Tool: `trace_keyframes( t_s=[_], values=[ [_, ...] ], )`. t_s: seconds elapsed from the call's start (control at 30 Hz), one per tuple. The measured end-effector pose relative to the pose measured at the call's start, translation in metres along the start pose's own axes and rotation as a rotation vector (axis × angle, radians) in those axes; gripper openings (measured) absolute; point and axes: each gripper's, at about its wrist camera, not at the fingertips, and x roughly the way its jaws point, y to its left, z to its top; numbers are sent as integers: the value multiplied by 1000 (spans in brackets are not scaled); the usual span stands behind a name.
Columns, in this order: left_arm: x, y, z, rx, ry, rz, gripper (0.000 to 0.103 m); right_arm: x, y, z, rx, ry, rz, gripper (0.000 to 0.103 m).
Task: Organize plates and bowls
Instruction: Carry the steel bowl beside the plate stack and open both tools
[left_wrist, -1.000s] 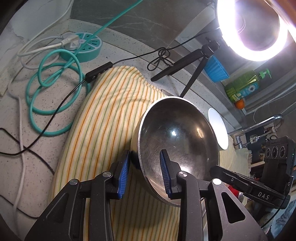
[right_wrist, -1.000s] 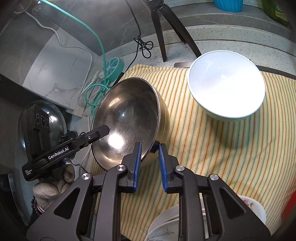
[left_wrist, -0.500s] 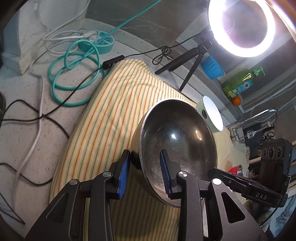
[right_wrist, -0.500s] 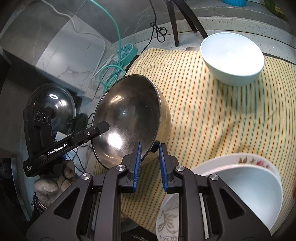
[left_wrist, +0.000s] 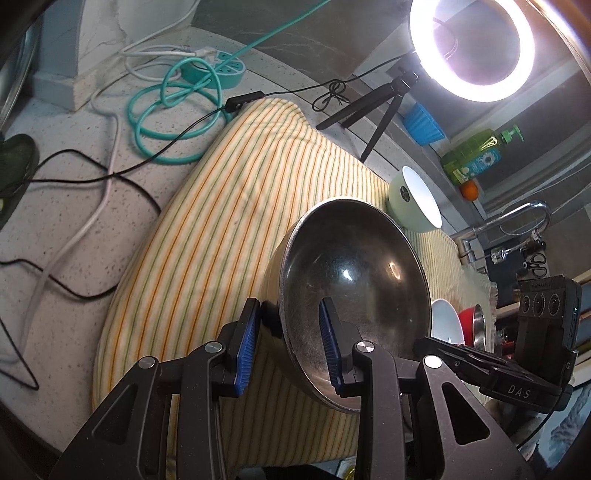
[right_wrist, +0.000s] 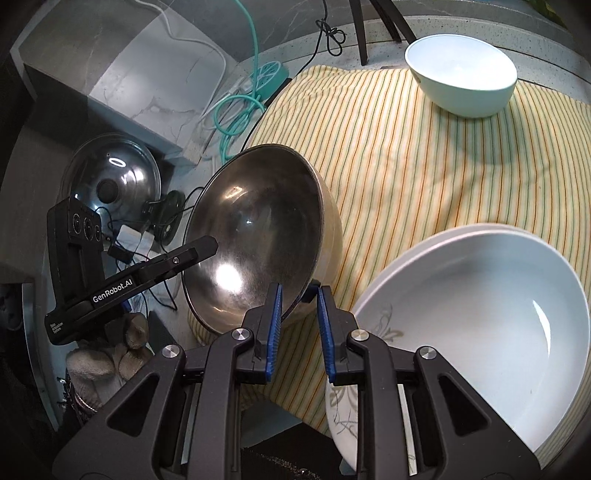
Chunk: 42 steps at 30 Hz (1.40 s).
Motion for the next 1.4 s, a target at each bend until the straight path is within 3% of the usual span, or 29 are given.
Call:
trace_keyframes(
  t_s=[0.53, 1.1, 1.4],
  values=[
    [-11, 9, -28, -21, 7, 19, 29, 9, 7, -25, -12, 46, 13, 21],
    [-19, 5, -36, -20, -9, 28, 29, 3, 15, -37, -45, 29, -3, 23],
    [-29, -1, -35, -3, -38, 42, 32, -14, 19, -40, -67, -13, -21, 40]
  ],
)
